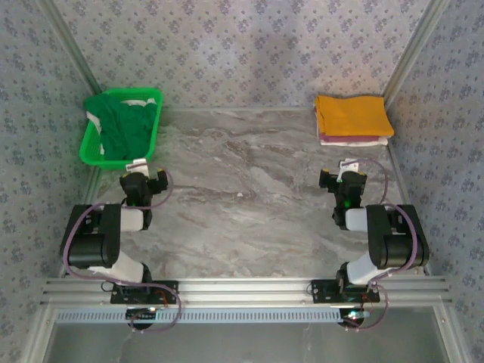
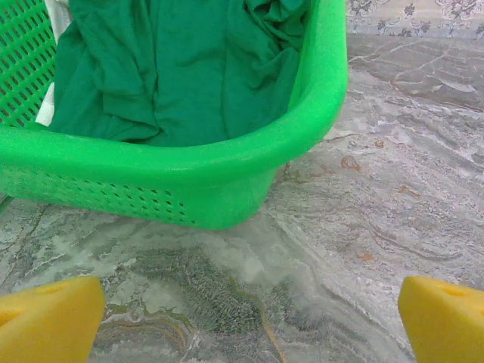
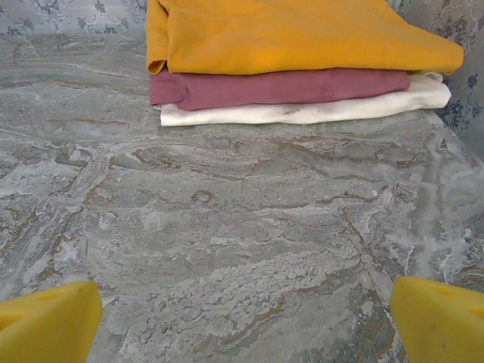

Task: Fold and stack the t-shirts

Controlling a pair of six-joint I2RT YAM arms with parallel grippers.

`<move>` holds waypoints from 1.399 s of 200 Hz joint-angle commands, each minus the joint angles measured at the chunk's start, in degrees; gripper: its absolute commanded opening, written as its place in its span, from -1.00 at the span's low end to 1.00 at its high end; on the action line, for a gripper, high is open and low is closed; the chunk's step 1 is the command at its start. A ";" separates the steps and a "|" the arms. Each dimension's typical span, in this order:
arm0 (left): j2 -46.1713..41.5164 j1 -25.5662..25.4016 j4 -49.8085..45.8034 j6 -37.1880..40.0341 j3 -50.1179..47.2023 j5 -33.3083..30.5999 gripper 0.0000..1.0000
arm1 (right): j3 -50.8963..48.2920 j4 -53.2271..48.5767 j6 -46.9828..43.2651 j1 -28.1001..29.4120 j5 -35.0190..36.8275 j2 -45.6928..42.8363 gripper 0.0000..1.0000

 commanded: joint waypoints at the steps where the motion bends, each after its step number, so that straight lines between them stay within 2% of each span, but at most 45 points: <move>1: 0.17 0.32 -0.23 0.08 0.75 -0.59 0.99 | -0.06 1.22 0.12 0.08 0.72 0.58 1.00; 111: 0.08 0.30 -0.19 0.05 0.66 -0.51 0.99 | -0.07 1.03 0.30 -0.28 -0.10 0.55 1.00; 124: -0.49 0.31 0.39 0.15 0.16 -0.12 0.99 | -0.57 0.14 0.55 0.53 3.27 -1.57 0.97; 131: -2.25 0.12 0.94 0.39 -0.70 -0.53 0.99 | -1.70 1.33 -0.16 0.75 2.18 -2.93 0.95; 136: -4.84 -0.68 0.66 1.05 -1.57 -2.16 0.98 | -2.22 2.69 -1.50 2.33 5.23 -4.65 0.95; 141: -9.04 -2.51 -2.17 1.85 -2.11 -5.93 0.99 | -1.40 -0.75 -3.00 5.27 10.01 -8.69 0.97; 149: -19.02 -5.43 -13.06 1.08 -0.94 -10.11 0.99 | 3.10 -17.32 -1.54 8.97 12.13 -17.29 0.97; 155: -26.23 -6.00 -23.72 -1.67 2.03 -8.83 0.97 | 6.12 -27.72 -0.18 10.39 9.17 -22.74 0.93; 166: -35.43 -6.08 -38.64 -6.75 7.67 -5.30 0.90 | 10.91 -38.15 2.61 13.43 7.23 -29.23 0.97; 184: -39.95 -5.83 -54.34 -12.04 18.23 -5.08 0.79 | 18.45 -48.48 8.80 15.23 4.34 -32.44 1.00; 204: -32.35 -2.97 -66.90 -13.23 33.01 -4.23 0.78 | 28.60 -55.96 11.39 17.05 2.34 -26.20 0.97; 222: -19.21 1.18 -75.96 -13.29 47.62 0.42 0.77 | 39.41 -62.23 10.60 20.03 4.06 -16.75 1.00; 245: -3.25 5.12 -84.73 -12.90 64.19 3.26 0.73 | 52.27 -68.84 11.49 20.47 -0.92 -5.54 1.00; 268: 9.65 9.45 -89.94 -14.14 77.11 6.41 0.57 | 56.52 -70.03 13.01 21.53 -3.72 -0.53 1.00; 280: 15.30 10.30 -90.80 -13.47 82.53 6.64 0.58 | 56.56 -69.59 13.88 21.87 -4.95 0.50 1.00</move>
